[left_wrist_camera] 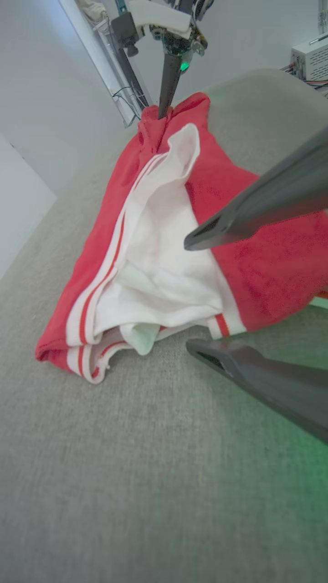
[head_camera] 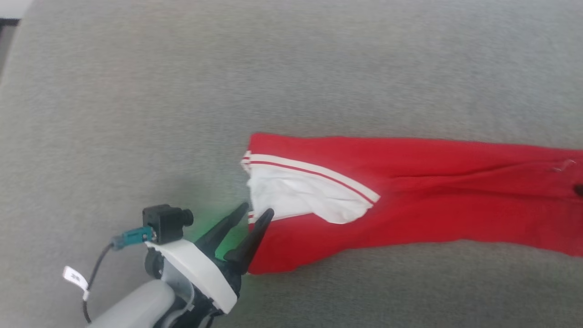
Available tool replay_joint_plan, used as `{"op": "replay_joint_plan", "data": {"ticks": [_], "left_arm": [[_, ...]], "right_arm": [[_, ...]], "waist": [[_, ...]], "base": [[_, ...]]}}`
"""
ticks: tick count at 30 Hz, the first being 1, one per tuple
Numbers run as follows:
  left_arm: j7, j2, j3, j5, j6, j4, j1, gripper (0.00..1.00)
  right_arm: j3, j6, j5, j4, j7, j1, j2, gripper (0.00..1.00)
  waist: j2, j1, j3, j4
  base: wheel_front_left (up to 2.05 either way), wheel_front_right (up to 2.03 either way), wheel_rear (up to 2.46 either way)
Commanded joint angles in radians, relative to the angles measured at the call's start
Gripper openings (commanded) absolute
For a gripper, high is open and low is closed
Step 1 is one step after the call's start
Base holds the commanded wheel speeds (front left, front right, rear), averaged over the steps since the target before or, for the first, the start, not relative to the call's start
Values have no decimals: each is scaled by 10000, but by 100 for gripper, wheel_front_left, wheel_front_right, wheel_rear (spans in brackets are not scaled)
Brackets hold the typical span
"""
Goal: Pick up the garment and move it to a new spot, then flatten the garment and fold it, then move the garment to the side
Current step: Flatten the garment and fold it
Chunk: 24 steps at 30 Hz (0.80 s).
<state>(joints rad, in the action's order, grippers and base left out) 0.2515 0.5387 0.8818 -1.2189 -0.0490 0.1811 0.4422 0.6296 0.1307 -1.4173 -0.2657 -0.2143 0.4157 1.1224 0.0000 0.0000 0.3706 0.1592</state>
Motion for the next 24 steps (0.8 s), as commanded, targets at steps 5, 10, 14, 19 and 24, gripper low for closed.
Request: {"op": "replay_joint_plan", "data": {"ticks": [5, 10, 14, 19, 24], "left_arm": [[148, -780, -936, 576, -69, 693, -493, 100], [136, -1719, -2839, 2456, 71, 957, -1165, 100], [139, -2450, -4169, 4449, 168, 936, -1699, 100], [140, -3082, -5349, 6374, 221, 733, -2160, 100], [141, -3744, -6412, 8543, 313, 360, -2596, 100]], "right_arm": [[-181, 0, -756, -460, -424, -558, 174, 100], [-37, 0, -1002, -764, -1036, -836, 278, 100], [226, 0, -994, -899, -1508, -1006, 87, 100], [381, 0, -999, -1050, -1865, -1188, -9, 100], [436, -7, -1015, -1360, -2091, -1264, -202, 100]], "waist": [[0, 0, -243, 834], [0, 0, -348, 1089], [0, 0, -489, 1165], [0, 0, -601, 1192], [0, 0, -681, 1189]], "base": [[0, 0, 0], [0, 0, 0], [0, 0, 0], [0, 0, 0], [0, 0, 0]]}}
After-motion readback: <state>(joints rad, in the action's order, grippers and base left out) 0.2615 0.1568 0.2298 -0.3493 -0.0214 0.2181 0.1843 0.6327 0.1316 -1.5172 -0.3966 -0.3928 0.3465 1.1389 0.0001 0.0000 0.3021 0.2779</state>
